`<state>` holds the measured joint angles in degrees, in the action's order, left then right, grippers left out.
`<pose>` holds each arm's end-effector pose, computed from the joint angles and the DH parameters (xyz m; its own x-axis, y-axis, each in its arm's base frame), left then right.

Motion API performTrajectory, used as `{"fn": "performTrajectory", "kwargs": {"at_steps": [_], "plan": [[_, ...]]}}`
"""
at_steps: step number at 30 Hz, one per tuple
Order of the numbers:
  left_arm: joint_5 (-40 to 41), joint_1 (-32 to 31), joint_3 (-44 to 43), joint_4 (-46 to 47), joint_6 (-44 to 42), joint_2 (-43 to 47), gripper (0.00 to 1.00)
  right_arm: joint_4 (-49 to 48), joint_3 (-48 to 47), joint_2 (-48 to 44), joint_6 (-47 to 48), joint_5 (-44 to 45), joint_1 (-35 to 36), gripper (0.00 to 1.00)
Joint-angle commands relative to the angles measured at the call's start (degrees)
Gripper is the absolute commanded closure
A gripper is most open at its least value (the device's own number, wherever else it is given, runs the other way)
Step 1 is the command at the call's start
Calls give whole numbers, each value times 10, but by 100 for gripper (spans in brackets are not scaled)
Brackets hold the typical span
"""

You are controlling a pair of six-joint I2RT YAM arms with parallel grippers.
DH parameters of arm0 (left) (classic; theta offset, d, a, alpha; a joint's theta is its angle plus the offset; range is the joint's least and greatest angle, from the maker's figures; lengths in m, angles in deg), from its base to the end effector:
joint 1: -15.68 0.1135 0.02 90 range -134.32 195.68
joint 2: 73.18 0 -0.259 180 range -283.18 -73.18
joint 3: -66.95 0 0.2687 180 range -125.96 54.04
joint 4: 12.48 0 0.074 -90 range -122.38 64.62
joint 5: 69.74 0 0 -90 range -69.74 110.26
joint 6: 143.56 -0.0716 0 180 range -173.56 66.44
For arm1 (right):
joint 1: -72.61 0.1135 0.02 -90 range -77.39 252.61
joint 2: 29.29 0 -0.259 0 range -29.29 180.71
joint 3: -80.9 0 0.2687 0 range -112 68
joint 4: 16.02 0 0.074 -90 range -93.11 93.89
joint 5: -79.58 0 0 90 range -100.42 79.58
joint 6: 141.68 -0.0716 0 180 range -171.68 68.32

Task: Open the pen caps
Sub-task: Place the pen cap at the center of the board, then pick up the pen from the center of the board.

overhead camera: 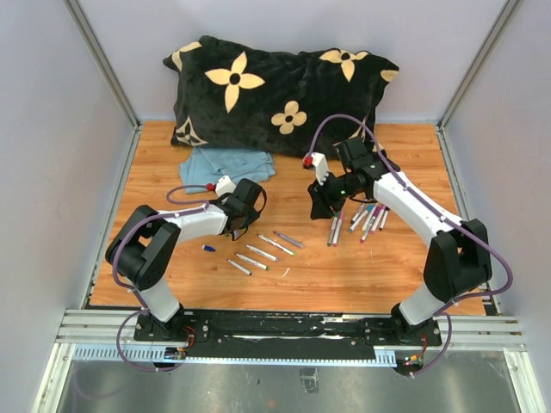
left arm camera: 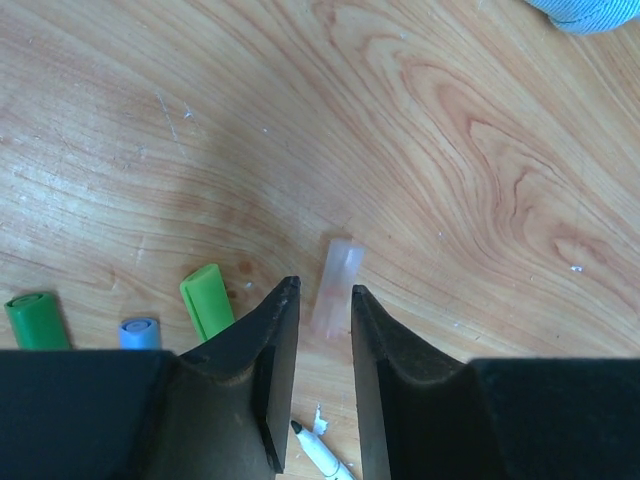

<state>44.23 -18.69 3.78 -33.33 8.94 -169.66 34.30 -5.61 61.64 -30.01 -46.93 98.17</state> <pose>0.3098 -0.1766 0.1103 -0.5924 -0.5768 -0.5625 -0.4460 0.8162 -0.3673 0.3136 0.1972 0.2443 -0.4421 -0.5404 -0.7159 -0.8822 0.4060 0.2383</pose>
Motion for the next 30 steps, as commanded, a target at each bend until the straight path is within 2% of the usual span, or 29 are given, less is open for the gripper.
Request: {"fn": "performTrajectory", "kwargs": {"at_steps": [1,7,16,20,26,30], "plan": [[22,-5,-5,-12,10,7,68,7,-2,-24,0,-18,-18,55],[17,-5,5,-13,-1,63,60,7,-1,-35,-2,-28,-32,55],[-13,-5,62,21,-45,210,51,7,1,-53,-5,-54,-62,54],[-91,-5,135,153,-106,283,50,4,5,-63,-5,-63,-75,54],[-252,-4,265,391,-162,345,29,-6,14,-81,-8,-82,-96,54],[-318,-4,299,482,-168,354,24,-10,18,-89,-9,-92,-109,53]]}}
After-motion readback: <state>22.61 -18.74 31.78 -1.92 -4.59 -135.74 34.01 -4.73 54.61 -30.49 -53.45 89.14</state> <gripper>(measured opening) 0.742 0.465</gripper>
